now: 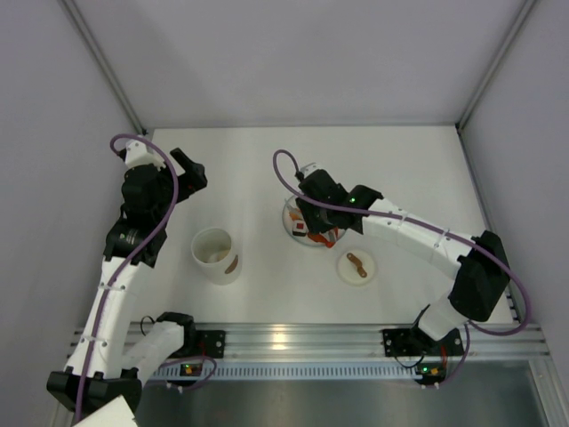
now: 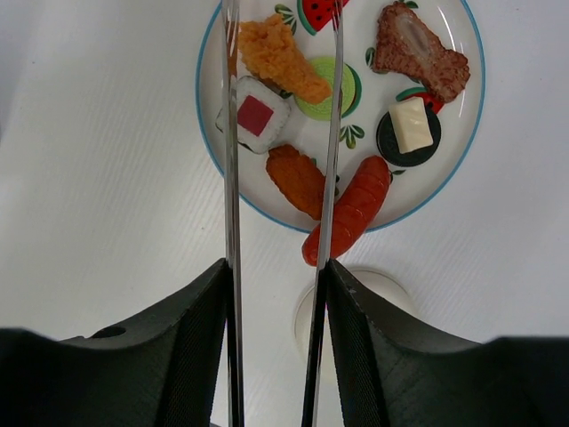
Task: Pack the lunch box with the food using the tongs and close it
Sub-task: Pick up the fake food from the plate.
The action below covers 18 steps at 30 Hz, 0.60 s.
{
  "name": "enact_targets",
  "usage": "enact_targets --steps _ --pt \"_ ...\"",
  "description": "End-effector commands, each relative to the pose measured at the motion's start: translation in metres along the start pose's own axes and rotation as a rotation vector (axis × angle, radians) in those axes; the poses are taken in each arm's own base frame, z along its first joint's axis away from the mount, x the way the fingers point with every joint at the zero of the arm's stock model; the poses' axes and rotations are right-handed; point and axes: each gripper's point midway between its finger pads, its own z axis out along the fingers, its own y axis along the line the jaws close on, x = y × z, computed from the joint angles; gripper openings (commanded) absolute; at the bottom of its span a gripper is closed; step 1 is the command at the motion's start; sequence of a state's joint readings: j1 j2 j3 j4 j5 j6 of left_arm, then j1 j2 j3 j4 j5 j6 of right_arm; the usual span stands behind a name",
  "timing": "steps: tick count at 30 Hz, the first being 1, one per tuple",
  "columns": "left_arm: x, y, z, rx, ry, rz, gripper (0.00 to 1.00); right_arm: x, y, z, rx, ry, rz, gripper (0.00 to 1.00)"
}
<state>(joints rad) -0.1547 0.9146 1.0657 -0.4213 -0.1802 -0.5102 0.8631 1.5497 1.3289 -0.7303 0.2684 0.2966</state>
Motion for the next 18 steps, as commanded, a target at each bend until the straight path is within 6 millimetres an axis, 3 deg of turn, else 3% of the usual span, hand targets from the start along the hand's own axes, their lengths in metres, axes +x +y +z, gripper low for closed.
enact_targets --steps 1,18 --pt "-0.002 0.001 0.002 0.003 -0.012 -0.001 0.99 -0.002 -0.008 -0.01 0.006 -0.005 -0.013 0.45" --pt "-0.003 0.001 0.001 0.001 -0.015 0.001 0.99 0.016 -0.008 -0.004 -0.004 0.061 -0.076 0.41"
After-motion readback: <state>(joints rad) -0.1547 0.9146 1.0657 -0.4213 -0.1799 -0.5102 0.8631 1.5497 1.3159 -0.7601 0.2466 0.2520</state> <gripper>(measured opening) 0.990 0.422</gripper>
